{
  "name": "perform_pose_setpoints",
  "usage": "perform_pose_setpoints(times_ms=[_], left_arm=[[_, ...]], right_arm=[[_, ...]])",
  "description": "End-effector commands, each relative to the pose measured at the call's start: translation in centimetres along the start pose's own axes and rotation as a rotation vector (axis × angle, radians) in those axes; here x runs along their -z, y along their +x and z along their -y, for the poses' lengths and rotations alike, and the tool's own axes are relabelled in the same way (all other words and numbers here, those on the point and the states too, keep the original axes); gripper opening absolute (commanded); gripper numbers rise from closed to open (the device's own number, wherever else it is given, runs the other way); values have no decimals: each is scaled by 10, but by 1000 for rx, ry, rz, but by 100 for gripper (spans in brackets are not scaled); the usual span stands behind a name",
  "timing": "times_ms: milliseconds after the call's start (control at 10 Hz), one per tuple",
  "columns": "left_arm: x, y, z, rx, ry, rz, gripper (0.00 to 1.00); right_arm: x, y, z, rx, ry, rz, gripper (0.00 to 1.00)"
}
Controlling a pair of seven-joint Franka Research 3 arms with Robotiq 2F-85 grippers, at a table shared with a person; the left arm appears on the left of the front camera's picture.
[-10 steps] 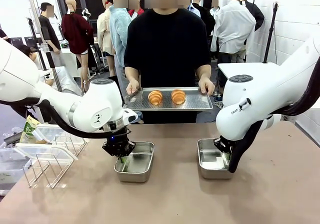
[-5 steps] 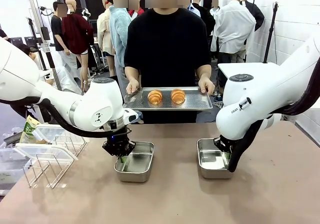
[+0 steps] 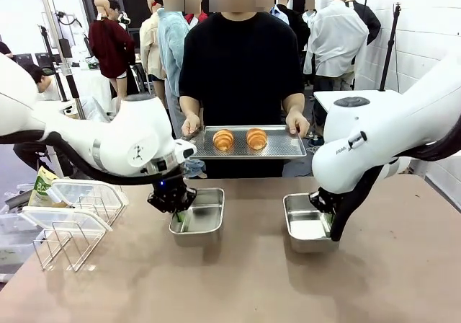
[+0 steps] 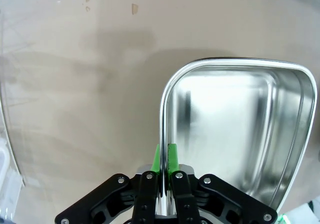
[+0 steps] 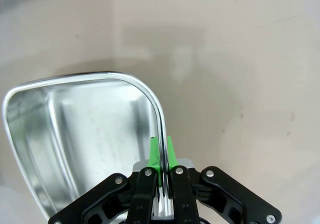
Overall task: Place the bread in airtight containers.
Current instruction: Lift both Airtight Container.
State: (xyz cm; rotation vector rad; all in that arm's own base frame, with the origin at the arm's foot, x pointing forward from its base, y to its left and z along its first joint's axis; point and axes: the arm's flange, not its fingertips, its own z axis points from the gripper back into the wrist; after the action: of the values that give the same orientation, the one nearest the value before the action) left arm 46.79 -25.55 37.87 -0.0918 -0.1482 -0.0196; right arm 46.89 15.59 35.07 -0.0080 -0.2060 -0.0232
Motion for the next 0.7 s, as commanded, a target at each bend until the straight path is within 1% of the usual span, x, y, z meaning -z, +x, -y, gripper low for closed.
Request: perform_pose_setpoints(times_ms=[0, 100, 200, 300, 600], left_arm=[[-43, -13, 0, 2, -29, 15, 0], [-65, -15, 0, 30, -30, 35, 0], [-85, -19, -1, 31, -11, 40, 0], [-100, -19, -3, 36, -2, 73, 0], [-130, -28, -5, 44, 51, 106, 0]], right_arm=[[-50, -15, 6, -35, 37, 43, 0], [-74, -20, 7, -44, 54, 57, 0], [-98, -26, 8, -47, 73, 86, 0], [-114, -29, 11, -47, 94, 105, 0], [-141, -35, 20, -41, 140, 120, 0]])
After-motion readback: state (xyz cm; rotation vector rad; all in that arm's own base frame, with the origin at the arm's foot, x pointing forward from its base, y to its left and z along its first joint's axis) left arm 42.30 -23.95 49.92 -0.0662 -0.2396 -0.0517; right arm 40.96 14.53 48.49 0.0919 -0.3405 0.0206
